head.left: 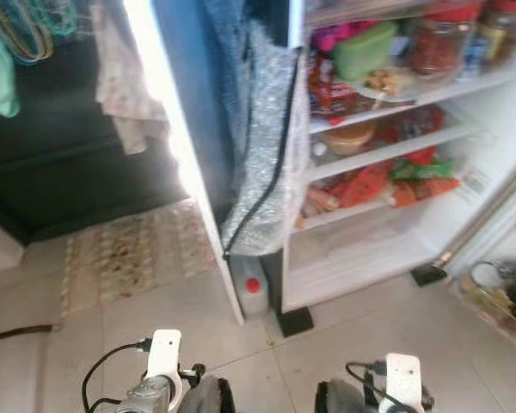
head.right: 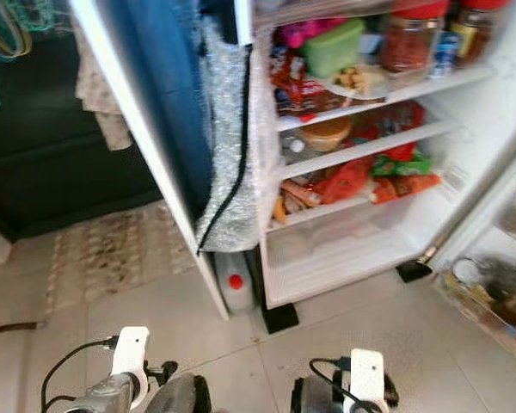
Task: Restocking fridge
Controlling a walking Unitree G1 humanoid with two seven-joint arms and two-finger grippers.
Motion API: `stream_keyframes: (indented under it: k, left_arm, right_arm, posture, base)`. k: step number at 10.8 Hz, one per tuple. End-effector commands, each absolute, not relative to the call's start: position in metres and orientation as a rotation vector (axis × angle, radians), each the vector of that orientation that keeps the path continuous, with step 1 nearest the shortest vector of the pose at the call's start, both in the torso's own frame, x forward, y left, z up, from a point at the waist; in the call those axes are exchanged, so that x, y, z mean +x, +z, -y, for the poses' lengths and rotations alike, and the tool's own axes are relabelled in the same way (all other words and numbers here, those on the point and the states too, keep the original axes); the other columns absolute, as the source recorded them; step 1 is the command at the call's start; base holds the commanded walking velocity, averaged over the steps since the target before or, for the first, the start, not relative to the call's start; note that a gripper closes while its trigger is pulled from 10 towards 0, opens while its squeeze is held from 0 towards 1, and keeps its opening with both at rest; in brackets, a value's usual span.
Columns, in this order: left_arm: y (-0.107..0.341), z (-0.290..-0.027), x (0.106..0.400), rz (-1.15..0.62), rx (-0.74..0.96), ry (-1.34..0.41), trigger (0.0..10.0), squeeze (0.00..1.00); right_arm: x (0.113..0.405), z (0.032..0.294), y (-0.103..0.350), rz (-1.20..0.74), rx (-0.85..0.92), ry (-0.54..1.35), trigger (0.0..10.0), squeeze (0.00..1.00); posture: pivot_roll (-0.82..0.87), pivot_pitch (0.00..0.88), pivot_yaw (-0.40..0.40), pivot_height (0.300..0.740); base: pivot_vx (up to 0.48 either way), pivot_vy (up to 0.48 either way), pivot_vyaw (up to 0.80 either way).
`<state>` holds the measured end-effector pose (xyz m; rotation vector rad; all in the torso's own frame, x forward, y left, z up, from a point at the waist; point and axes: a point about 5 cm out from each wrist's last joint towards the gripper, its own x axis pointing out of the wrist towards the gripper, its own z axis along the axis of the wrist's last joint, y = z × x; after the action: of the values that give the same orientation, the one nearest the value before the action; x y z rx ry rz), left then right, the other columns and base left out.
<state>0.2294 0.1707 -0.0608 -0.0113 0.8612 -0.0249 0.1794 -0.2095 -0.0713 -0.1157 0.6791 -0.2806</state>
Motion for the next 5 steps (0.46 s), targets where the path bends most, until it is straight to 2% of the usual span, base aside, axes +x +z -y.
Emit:
stream_keyframes:
  k: [1,2,3,4,5]
  left_arm:
    - [-0.064,-0.176,0.223,-0.887,-0.008,-0.015,10.0,0.0]
    - [-0.064,-0.176,0.224,-0.883,-0.014,-0.016,10.0,0.0]
    - [-0.064,-0.176,0.224,-0.881,-0.007,-0.023,10.0,0.0]
    - [-0.064,-0.176,0.224,-0.878,-0.019,-0.017,10.0,0.0]
    - [-0.064,-0.176,0.224,-0.875,-0.026,-0.012,10.0,0.0]
  right_arm:
    - [0.177,0.207,-0.069,-0.628,-0.154,-0.285,10.0,0.0]
    - [0.188,0.224,-0.056,-0.523,-0.146,-0.375,10.0,0.0]
    - [0.223,0.269,-0.012,-0.296,-0.218,-0.384,10.0,0.0]
    - [0.229,0.266,0.02,0.016,-0.525,-0.361,10.0,0.0]
    - [0.225,0.246,0.026,0.143,-0.513,-0.35,10.0,0.0]
  posture:
    - [-0.09,0.062,0.074,0.647]
    - [-0.1,0.063,0.079,0.647]
    - [-0.1,0.063,0.079,0.647]
    - [-0.09,0.06,0.074,0.647]
    - [-0.08,0.06,0.07,0.647]
  base:
    - [0.0,0.0,0.0]
    - [0.0,0.0,0.0]
    - [0.0,0.0,0.0]
    - [0.0,0.0,0.0]
    - [0.0,0.0,0.0]
